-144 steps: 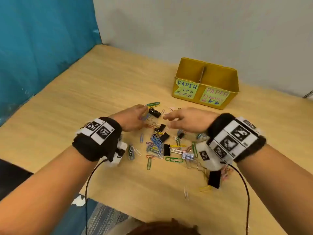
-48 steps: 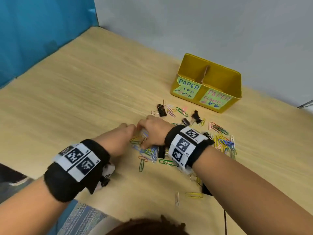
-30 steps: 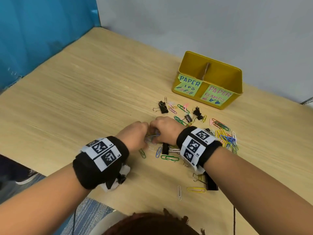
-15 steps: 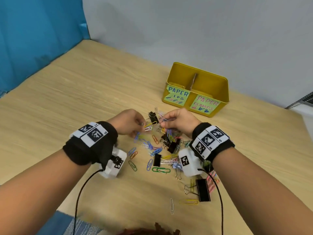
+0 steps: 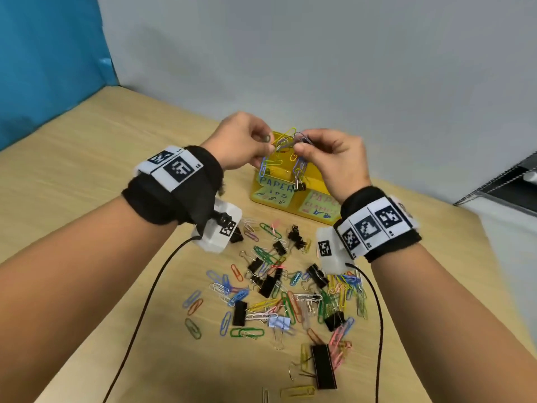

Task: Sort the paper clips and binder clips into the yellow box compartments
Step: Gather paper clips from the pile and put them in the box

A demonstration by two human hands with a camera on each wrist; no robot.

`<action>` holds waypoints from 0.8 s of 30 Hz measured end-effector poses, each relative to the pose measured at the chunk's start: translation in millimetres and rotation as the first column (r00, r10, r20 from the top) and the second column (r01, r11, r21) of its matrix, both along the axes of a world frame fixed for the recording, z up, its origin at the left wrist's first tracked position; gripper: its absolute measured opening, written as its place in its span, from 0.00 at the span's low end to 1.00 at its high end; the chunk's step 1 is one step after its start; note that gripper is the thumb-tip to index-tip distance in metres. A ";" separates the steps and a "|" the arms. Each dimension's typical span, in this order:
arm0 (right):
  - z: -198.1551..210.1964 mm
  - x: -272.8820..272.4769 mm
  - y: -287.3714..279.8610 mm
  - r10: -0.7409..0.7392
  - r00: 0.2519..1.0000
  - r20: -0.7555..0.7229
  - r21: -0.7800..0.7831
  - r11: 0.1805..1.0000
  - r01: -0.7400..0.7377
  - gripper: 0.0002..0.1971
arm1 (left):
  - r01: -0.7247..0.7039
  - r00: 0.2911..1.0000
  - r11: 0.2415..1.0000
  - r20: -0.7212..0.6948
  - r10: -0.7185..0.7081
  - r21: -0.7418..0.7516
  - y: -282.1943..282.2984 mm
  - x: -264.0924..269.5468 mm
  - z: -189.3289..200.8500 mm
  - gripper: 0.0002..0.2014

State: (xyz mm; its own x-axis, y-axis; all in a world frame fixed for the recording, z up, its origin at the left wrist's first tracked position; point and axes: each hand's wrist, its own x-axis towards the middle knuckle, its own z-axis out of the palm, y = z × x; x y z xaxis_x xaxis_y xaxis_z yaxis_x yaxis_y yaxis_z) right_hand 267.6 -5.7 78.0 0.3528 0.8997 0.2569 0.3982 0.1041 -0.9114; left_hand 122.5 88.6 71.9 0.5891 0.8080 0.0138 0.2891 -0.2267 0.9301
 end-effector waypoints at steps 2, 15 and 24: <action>-6.4 -0.4 0.3 -0.042 0.999 -0.024 0.036 0.998 0.043 0.13 | 0.009 1.000 1.000 -0.008 -0.009 -0.004 -1.1 2.1 -3.5 0.13; -12.5 0.5 37.0 -0.213 0.903 -0.372 -0.040 0.976 0.214 0.07 | -0.202 0.979 0.974 -0.005 0.204 0.103 2.4 37.3 -7.4 0.03; -33.3 2.0 47.7 -0.203 0.978 -0.054 -0.363 0.916 0.170 0.18 | -0.050 0.890 0.922 -0.401 0.215 0.383 0.5 22.4 -11.4 0.18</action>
State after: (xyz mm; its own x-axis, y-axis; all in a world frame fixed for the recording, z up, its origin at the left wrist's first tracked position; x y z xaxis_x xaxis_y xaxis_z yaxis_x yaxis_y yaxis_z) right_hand 269.6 42.0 44.7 0.5299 0.8413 -0.1067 0.2947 -0.3006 -0.9071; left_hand 144.9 89.1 60.5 0.4905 0.8673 0.0849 0.6896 -0.4458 0.5707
